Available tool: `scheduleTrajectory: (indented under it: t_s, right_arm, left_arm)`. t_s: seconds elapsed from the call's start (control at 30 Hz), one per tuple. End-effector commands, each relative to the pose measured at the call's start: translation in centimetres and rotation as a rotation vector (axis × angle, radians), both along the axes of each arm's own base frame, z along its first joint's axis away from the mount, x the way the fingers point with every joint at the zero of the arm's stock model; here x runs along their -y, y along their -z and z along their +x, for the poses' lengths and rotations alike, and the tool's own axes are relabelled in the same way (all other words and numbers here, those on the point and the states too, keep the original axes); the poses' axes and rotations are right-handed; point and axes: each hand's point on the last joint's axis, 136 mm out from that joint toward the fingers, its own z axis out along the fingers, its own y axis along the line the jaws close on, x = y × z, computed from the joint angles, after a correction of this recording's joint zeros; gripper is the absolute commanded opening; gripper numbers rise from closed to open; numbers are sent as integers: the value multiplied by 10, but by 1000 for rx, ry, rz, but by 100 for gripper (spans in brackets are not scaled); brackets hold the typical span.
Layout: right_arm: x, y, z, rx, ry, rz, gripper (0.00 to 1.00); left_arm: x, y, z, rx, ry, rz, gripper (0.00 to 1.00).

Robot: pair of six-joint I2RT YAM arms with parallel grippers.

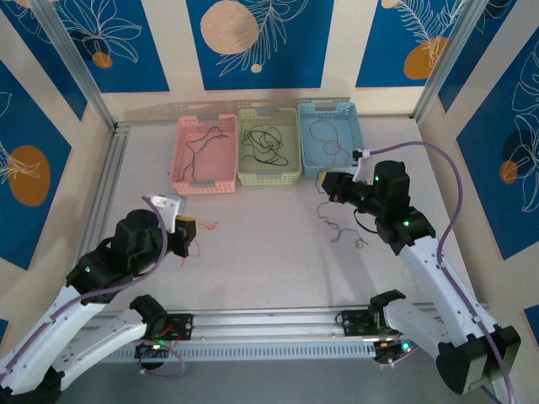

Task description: Untangle the cables

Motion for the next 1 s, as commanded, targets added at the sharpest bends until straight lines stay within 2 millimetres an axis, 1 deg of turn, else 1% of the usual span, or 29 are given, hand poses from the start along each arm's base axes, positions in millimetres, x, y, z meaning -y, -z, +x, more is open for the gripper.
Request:
scheduleTrajectory:
  t_s: [0.0, 0.03, 0.1, 0.17, 0.23, 0.3, 0.37, 0.4, 0.43, 0.47, 0.6, 0.67, 0.7, 0.8, 0.97]
  right_arm:
    - [21, 57, 8, -164, 120, -134, 0]
    - [23, 74, 5, -215, 126, -159, 0]
    - [28, 99, 1, -278, 147, -205, 0]
    - [40, 126, -1, -333, 204, -278, 0]
    - [57, 152, -2, -385, 271, -356, 0]
    - [63, 171, -3, -433, 281, -390, 0]
    - [62, 189, -5, -489, 268, -416, 0]
    - [61, 196, -6, -520, 264, -428, 3]
    - [61, 202, -7, -541, 262, -438, 8]
    - [61, 208, -8, -565, 260, -447, 15]
    - [58, 223, -12, -629, 257, -464, 50]
    - [59, 229, -13, -649, 262, -485, 60]
    - [59, 231, -12, -655, 261, -493, 67]
    - [55, 241, -10, -682, 246, -497, 70]
    - [43, 250, -7, -716, 213, -487, 70]
  left_arm:
    - [4, -7, -2, 21, 23, -29, 0]
    - [5, -7, -2, 19, 25, -29, 0]
    - [5, -7, -2, 18, 27, -30, 0]
    - [5, -6, -2, 18, 27, -27, 0]
    - [5, -6, -2, 17, 29, -27, 0]
    - [5, -6, -2, 18, 27, -30, 0]
    - [5, -5, -2, 18, 27, -28, 0]
    - [5, -5, -2, 18, 27, -28, 0]
    - [5, -5, -2, 17, 28, -29, 0]
    - [5, -5, -2, 17, 27, -29, 0]
    - [5, -5, -2, 17, 27, -28, 0]
    - [5, -5, -2, 16, 27, -27, 0]
    - [5, -4, -2, 15, 28, -26, 0]
    - [5, -4, -2, 16, 27, -26, 0]
    - [5, -5, -3, 18, 28, -29, 0]
